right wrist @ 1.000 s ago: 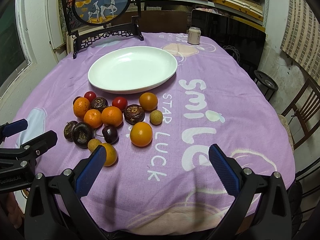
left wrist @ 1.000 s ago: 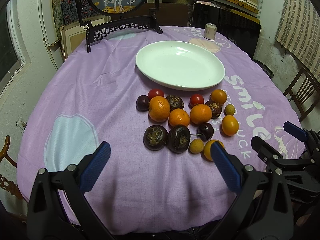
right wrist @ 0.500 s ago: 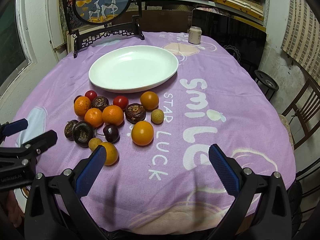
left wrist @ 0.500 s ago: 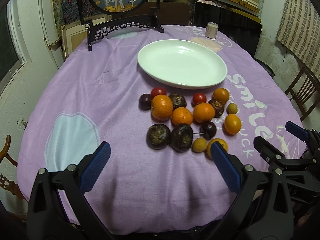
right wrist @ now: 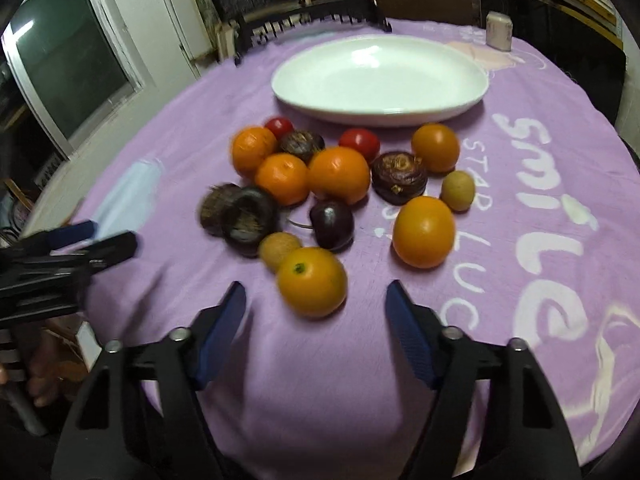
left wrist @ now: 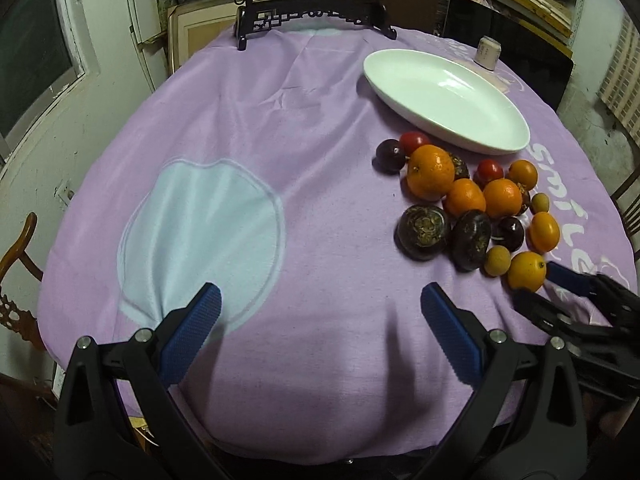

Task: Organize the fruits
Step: 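Grasp a dark mangosteen with the left tool while the right tool grasps a yellow kumquat, then release the mangosteen and kumquat onto the white plate with both tools, then grasp an orange with the left tool while the right tool grasps another orange, then release both oranges onto the white plate, then grasp a mangosteen with the left tool while the right tool grasps a dark cherry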

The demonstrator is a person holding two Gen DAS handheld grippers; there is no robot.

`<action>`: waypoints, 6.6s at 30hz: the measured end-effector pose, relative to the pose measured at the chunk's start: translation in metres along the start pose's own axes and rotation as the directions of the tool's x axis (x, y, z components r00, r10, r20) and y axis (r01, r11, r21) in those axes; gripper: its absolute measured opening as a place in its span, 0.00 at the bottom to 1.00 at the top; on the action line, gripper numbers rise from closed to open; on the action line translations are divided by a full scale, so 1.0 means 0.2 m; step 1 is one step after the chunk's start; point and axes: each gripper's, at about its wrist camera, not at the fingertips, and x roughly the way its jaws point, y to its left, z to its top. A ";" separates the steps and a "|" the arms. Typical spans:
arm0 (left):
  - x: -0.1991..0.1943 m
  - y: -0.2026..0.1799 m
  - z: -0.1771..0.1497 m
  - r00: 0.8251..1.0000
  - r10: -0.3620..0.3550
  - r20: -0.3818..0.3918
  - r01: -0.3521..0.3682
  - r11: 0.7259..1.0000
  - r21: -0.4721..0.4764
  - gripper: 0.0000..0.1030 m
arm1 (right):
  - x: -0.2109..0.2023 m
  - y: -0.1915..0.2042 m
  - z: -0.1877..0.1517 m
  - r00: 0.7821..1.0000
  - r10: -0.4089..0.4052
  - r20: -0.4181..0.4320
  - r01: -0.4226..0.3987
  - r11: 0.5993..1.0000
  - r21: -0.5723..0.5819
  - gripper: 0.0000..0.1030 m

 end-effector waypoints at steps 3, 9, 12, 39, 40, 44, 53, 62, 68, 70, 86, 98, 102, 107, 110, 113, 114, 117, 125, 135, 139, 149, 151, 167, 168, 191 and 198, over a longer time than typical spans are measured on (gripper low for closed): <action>0.01 0.00 0.00 1.000 0.000 -0.008 0.000 1.000 0.008 0.98 | -0.01 -0.02 0.01 0.999 0.034 0.036 -0.034 0.999 0.009 0.35; 0.13 -0.08 0.02 0.999 0.020 -0.041 -0.017 0.998 0.060 0.98 | -0.08 -0.10 -0.05 0.998 0.040 0.039 -0.043 0.998 0.055 0.35; 0.20 -0.15 0.04 0.999 0.026 -0.031 -0.021 0.991 0.129 0.98 | -0.12 -0.14 -0.08 0.998 0.040 0.043 -0.043 0.996 0.075 0.35; 0.06 -0.33 0.47 0.976 -0.209 0.064 0.193 0.962 0.192 0.39 | -0.20 -0.17 0.28 0.992 -0.022 0.122 0.023 1.000 -0.010 0.35; 0.08 -0.35 0.55 0.978 -0.195 0.071 0.178 0.965 0.194 0.39 | -0.19 -0.19 0.40 0.990 -0.028 0.137 0.032 0.999 -0.024 0.35; 0.30 -0.44 0.99 0.986 -0.161 0.049 0.150 0.974 0.169 0.39 | -0.04 -0.31 0.77 0.991 -0.022 0.135 0.027 0.999 -0.035 0.35; 0.83 -0.59 1.44 0.987 -0.141 -0.080 0.149 0.983 0.111 0.39 | 0.53 -0.56 1.26 0.995 -0.093 -0.025 0.092 0.995 -0.050 0.35; 0.66 -0.52 1.39 0.985 -0.174 -0.021 0.175 0.976 0.132 0.72 | 0.36 -0.56 1.27 0.992 -0.126 0.002 0.126 0.990 -0.061 0.53; 0.21 -0.37 1.03 0.974 -0.184 0.128 0.162 0.973 0.166 0.91 | -0.11 -0.32 0.86 0.987 -0.110 0.119 0.122 0.988 -0.095 0.63; 0.12 -0.31 0.85 0.966 -0.209 0.153 0.184 0.969 0.164 0.94 | -0.18 -0.25 0.67 0.987 -0.097 0.131 0.108 0.991 -0.081 0.68; 0.10 -0.20 0.22 0.985 -0.159 0.067 0.151 0.982 0.115 0.95 | -0.17 -0.19 0.12 0.990 -0.135 0.036 0.136 0.990 -0.028 0.71; 0.12 -0.21 0.16 0.990 -0.136 0.030 0.131 0.983 0.132 0.95 | -0.01 -0.21 0.11 0.993 -0.113 0.025 0.114 0.993 -0.036 0.36; 0.19 -0.15 0.24 0.994 -0.108 0.022 0.105 0.991 0.082 0.95 | -0.06 -0.22 0.08 0.997 -0.074 0.025 0.074 0.997 -0.007 0.36; 0.27 -0.20 0.29 0.994 -0.107 0.003 0.106 0.990 0.091 0.89 | -0.07 -0.25 0.05 0.998 -0.067 0.017 0.067 0.998 0.023 0.36; 0.32 -0.24 0.33 0.990 -0.141 -0.018 0.142 0.986 0.088 0.79 | -0.09 -0.26 0.04 0.998 -0.060 0.022 0.059 0.998 0.033 0.36; 0.36 -0.28 0.37 0.988 -0.153 -0.010 0.153 0.985 0.084 0.74 | -0.09 -0.27 0.03 0.998 -0.056 0.022 0.055 0.998 0.041 0.36; 0.37 -0.29 0.38 0.987 -0.157 -0.014 0.158 0.984 0.084 0.71 | -0.09 -0.27 0.03 0.998 -0.054 0.022 0.053 0.998 0.043 0.36; 0.44 -0.29 0.42 0.979 -0.201 -0.035 0.202 0.978 0.042 0.66 | -0.10 -0.26 0.02 0.999 -0.047 0.023 0.046 0.998 0.045 0.36; 0.37 -0.34 0.36 0.973 -0.229 -0.040 0.231 0.969 0.081 0.44 | -0.12 -0.25 0.03 0.998 -0.042 0.046 0.040 0.998 0.041 0.36; 0.17 -0.27 0.28 0.954 -0.301 -0.002 0.300 0.950 0.083 0.44 | -0.16 -0.23 0.09 0.996 -0.045 0.073 0.042 0.998 0.037 0.36; 0.09 -0.26 0.32 0.945 -0.326 0.027 0.322 0.942 0.096 0.44 | -0.17 -0.20 0.16 0.995 -0.036 0.090 0.035 0.999 0.013 0.36; 0.31 -0.40 0.87 0.965 -0.261 0.027 0.256 0.958 0.133 0.44 | -0.05 -0.26 0.66 0.990 -0.053 0.131 0.059 0.997 -0.044 0.36; 0.42 -0.43 1.01 0.964 -0.266 -0.005 0.265 0.958 0.111 0.44 | 0.05 -0.30 0.80 0.990 -0.074 0.123 0.079 0.996 -0.041 0.36; 0.73 -0.49 1.21 0.961 -0.273 -0.035 0.275 0.960 0.050 0.65 | 0.36 -0.42 1.03 0.987 -0.130 0.092 0.133 0.991 -0.028 0.47; 0.69 -0.48 1.21 0.963 -0.268 -0.011 0.269 0.962 0.055 0.65 | 0.33 -0.42 1.02 0.985 -0.138 0.105 0.141 0.990 -0.026 0.47; 0.18 -0.11 0.31 0.964 -0.266 0.029 0.264 0.963 0.056 0.81 | -0.17 -0.13 0.17 0.999 -0.005 0.041 0.006 0.999 -0.043 0.59; 0.18 -0.05 0.24 0.963 -0.270 0.006 0.270 0.962 0.028 0.81 | -0.03 -0.08 0.14 1.000 -0.015 0.021 0.016 0.998 -0.061 0.46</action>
